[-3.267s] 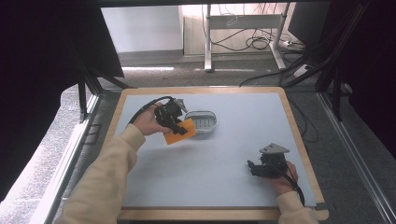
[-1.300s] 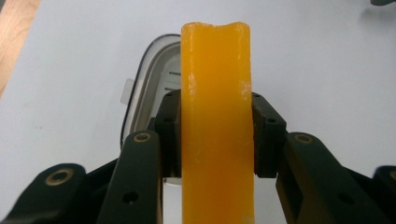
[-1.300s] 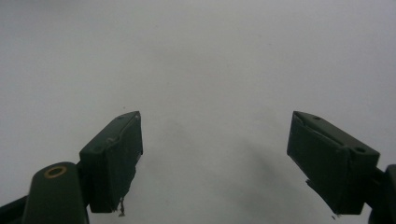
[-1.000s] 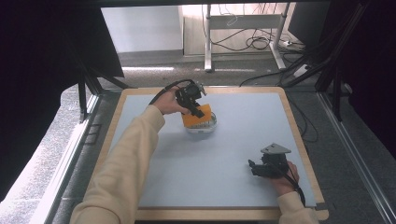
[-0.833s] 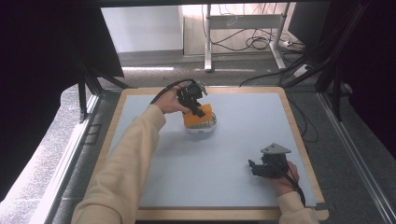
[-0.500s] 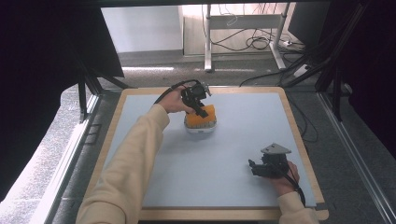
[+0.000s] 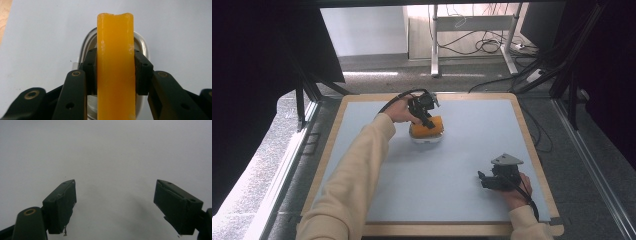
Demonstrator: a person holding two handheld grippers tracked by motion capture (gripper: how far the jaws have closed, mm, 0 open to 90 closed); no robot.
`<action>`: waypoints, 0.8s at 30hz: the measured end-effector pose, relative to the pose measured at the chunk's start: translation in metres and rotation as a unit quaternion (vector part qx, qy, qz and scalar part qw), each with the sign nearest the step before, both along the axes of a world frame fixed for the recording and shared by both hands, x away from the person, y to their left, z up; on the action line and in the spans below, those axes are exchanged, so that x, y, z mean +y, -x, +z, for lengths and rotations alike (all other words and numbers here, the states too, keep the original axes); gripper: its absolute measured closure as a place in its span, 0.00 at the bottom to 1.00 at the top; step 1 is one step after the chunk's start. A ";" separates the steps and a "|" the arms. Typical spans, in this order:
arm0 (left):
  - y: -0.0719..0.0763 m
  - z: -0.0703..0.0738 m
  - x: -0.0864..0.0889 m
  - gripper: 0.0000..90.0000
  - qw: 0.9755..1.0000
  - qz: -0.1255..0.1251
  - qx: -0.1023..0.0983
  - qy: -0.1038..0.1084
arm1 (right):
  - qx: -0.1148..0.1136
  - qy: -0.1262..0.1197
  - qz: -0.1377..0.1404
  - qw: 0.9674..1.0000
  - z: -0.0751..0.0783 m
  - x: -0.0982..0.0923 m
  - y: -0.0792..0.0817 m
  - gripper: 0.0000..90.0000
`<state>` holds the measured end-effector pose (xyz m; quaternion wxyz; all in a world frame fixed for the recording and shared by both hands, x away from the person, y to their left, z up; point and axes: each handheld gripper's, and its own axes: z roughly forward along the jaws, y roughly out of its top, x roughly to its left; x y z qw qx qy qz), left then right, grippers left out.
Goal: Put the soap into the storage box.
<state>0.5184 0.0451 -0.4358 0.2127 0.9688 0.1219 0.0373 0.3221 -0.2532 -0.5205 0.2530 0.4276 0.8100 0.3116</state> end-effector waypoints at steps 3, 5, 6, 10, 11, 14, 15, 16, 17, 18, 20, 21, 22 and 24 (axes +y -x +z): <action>0.000 0.000 0.000 0.69 1.000 0.000 -0.006 0.001 | 0.002 0.000 0.000 1.000 0.000 0.000 0.000 0.21; 0.000 0.001 0.000 0.69 1.000 0.002 -0.015 0.008 | 0.004 0.000 0.001 1.000 -0.001 0.000 -0.001 0.21; 0.000 0.002 0.000 0.67 1.000 0.005 -0.023 0.013 | 0.005 0.000 0.002 1.000 -0.001 0.000 -0.001 0.21; 0.002 0.005 0.000 0.52 0.998 0.013 -0.055 0.019 | 0.006 0.001 0.004 1.000 -0.001 0.001 0.000 0.21; 0.003 0.006 0.000 0.48 0.998 0.018 -0.066 0.016 | 0.007 0.000 0.004 1.000 -0.001 0.001 0.000 0.21; 0.004 0.011 0.001 0.40 0.996 0.029 -0.076 0.032 | 0.010 0.001 0.004 1.000 -0.002 0.001 0.000 0.20; 0.005 0.013 0.002 0.39 0.996 0.032 -0.076 0.036 | 0.010 0.002 0.005 1.000 -0.002 0.001 0.000 0.20; 0.006 0.015 0.003 0.37 0.996 0.034 -0.078 0.040 | 0.010 0.002 0.005 1.000 -0.002 0.001 0.000 0.20; 0.007 0.016 0.004 0.36 0.995 0.038 -0.077 0.042 | 0.010 0.001 0.005 1.000 -0.002 0.001 0.000 0.20; 0.008 0.018 0.005 0.34 0.996 0.039 -0.072 0.045 | 0.011 0.001 0.005 1.000 -0.002 0.001 0.000 0.20; 0.011 0.021 0.009 0.34 0.996 0.044 -0.061 0.054 | 0.012 0.002 0.005 1.000 -0.002 0.001 -0.001 0.20; 0.013 0.022 0.012 0.34 0.996 0.049 -0.058 0.056 | 0.012 0.002 0.006 1.000 -0.002 0.001 -0.001 0.20; 0.015 0.023 0.015 0.33 0.995 0.055 -0.055 0.057 | 0.011 0.002 0.006 1.000 -0.002 0.002 -0.001 0.20; 0.022 0.025 0.021 0.33 0.995 0.065 -0.052 0.061 | 0.011 0.001 0.007 1.000 -0.002 0.002 -0.001 0.20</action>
